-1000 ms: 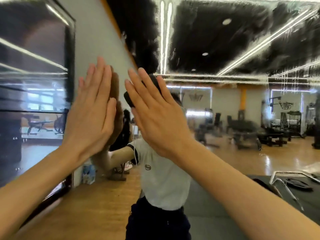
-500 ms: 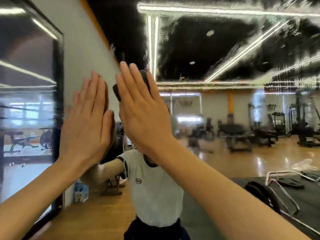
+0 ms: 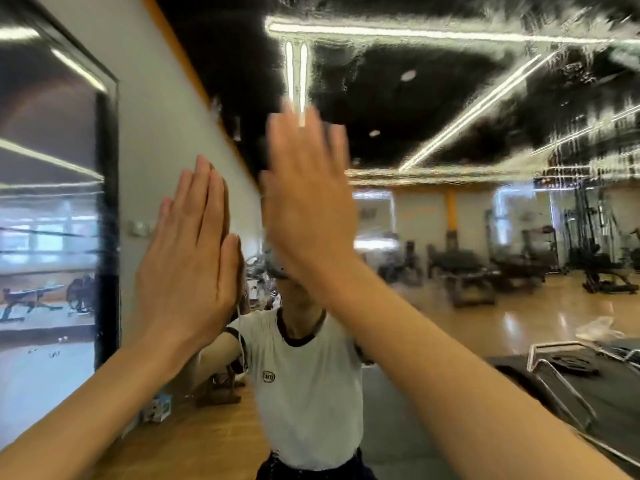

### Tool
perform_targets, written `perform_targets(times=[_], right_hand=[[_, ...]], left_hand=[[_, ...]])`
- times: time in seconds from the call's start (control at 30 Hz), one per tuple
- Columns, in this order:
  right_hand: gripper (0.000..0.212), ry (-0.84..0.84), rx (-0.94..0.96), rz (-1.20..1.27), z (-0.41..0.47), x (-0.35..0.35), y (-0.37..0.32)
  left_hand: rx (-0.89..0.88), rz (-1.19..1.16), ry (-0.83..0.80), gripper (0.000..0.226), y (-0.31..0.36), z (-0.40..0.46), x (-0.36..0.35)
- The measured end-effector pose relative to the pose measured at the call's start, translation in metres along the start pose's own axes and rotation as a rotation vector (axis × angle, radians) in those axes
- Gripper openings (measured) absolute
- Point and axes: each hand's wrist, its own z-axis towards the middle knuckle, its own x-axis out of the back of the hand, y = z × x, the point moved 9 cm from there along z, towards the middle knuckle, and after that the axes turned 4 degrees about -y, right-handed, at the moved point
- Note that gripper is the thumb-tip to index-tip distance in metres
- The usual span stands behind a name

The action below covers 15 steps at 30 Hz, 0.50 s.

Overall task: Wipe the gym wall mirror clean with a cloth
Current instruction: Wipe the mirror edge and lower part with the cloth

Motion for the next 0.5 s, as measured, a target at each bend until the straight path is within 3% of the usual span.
perform_targets(times=[0.07,0.13,0.3,0.37,0.43,0.5], right_hand=[[0.056,-0.084,0.140,-0.067,0.009,-0.016,-0.032],[0.054,-0.078,0.147,-0.079,0.011,-0.008,-0.005],[0.058,-0.051,-0.250,-0.111,-0.023,0.043,0.159],[0.060,-0.014,-0.433,-0.111,-0.031,0.052,0.184],[0.057,0.033,-0.449,-0.069,-0.018,0.047,0.150],[0.049,0.062,-0.241,-0.009,0.005,0.031,0.078]], left_hand=[[0.008,-0.010,-0.001,0.062,0.000,0.000,0.000],[-0.004,-0.011,-0.003,0.063,0.000,0.000,0.001],[-0.007,-0.032,0.006,0.064,0.000,-0.001,0.001],[-0.010,-0.035,0.009,0.064,0.000,0.000,0.002],[-0.016,-0.025,0.008,0.064,0.000,0.000,0.002],[-0.019,-0.023,0.008,0.064,0.000,0.001,0.002]])
